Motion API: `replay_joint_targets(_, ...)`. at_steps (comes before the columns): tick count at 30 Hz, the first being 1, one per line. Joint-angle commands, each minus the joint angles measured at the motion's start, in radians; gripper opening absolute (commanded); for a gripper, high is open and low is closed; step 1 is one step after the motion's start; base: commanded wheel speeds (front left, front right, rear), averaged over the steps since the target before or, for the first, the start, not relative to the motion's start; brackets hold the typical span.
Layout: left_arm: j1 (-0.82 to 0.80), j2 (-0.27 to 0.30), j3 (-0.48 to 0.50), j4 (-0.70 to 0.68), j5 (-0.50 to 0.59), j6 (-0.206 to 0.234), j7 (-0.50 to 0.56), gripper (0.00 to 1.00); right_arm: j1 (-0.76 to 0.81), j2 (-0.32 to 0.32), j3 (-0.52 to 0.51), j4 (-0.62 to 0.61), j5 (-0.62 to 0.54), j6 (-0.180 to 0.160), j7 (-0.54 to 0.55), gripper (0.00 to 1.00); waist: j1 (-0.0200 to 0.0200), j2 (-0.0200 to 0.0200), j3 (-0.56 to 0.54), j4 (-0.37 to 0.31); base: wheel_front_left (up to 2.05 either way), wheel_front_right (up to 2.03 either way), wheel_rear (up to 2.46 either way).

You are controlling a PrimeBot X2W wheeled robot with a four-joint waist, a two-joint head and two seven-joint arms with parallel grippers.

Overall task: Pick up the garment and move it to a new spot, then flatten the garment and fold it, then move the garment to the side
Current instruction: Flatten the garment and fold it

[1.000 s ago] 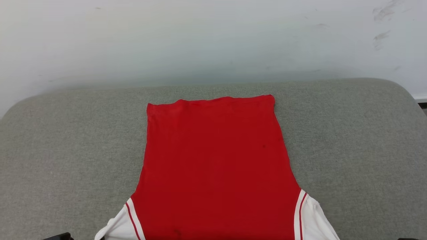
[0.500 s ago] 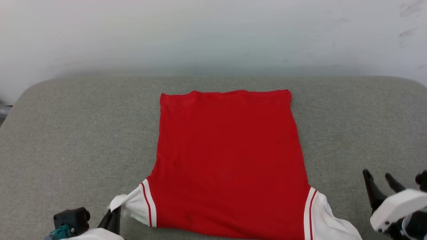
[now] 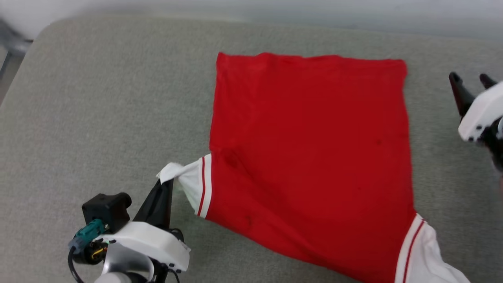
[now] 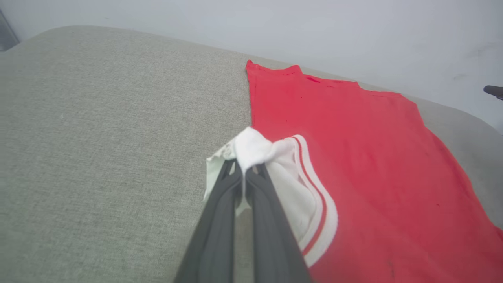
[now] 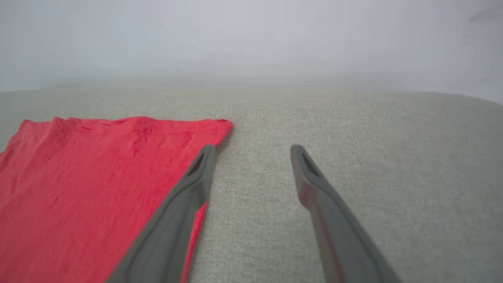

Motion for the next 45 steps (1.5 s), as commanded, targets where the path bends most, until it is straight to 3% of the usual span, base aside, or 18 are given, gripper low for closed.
replay_joint_targets(1,-0.033,-0.01,-0.006,-0.002,0.008,-0.01,-0.013,0.0,-0.077,-0.022,0.019,0.055,0.006,-0.001,0.051,1.0,-0.0003,0.0,0.07,0.062,0.0,0.0,0.0)
replay_joint_targets(10,-0.117,-0.036,-0.038,0.018,0.017,-0.053,-0.042,0.0,-0.346,-0.049,0.084,0.263,0.038,-0.001,0.343,1.0,-0.0003,0.0,0.158,0.13,0.0,0.0,0.0)
replay_joint_targets(20,-0.149,-0.053,-0.048,0.041,0.008,-0.068,-0.059,0.0,-0.381,-0.057,0.11,0.391,0.042,-0.001,0.394,1.0,-0.0003,0.0,0.22,0.159,0.0,0.0,0.0)
replay_joint_targets(23,-0.15,-0.053,-0.045,0.046,0.007,-0.067,-0.069,0.0,-0.342,-0.038,0.179,0.445,0.055,-0.001,0.464,1.0,-0.0003,0.0,0.238,0.156,0.0,0.0,0.0)
replay_joint_targets(24,-0.151,-0.054,-0.046,0.048,0.005,-0.068,-0.071,0.0,-0.336,-0.038,0.194,0.453,0.06,0.0,0.481,0.97,-0.0003,0.0,0.24,0.155,0.0,0.0,0.0)
replay_joint_targets(25,-0.152,-0.055,-0.046,0.05,0.004,-0.07,-0.073,0.0,-0.331,-0.037,0.202,0.459,0.072,0.0,0.49,0.32,-0.0003,0.0,0.24,0.154,0.0,0.0,0.0)
replay_joint_targets(26,-0.153,-0.056,-0.047,0.051,0.001,-0.071,-0.073,0.0,-0.33,-0.037,0.207,0.457,0.081,0.0,0.488,0.0,-0.0003,0.0,0.24,0.153,0.0,0.0,0.0)
replay_joint_targets(36,-0.112,-0.04,-0.034,0.079,-0.016,-0.056,-0.07,0.0,-0.363,-0.112,0.255,0.404,0.092,-0.001,0.37,0.0,-0.0003,0.0,0.15,0.105,0.0,0.0,0.0)
replay_joint_targets(45,-0.025,0.001,0.006,0.099,-0.043,-0.02,-0.04,0.0,-0.183,-0.168,0.28,0.29,0.166,-0.001,0.261,0.0,-0.0003,0.0,0.013,0.005,0.0,0.0,0.0)
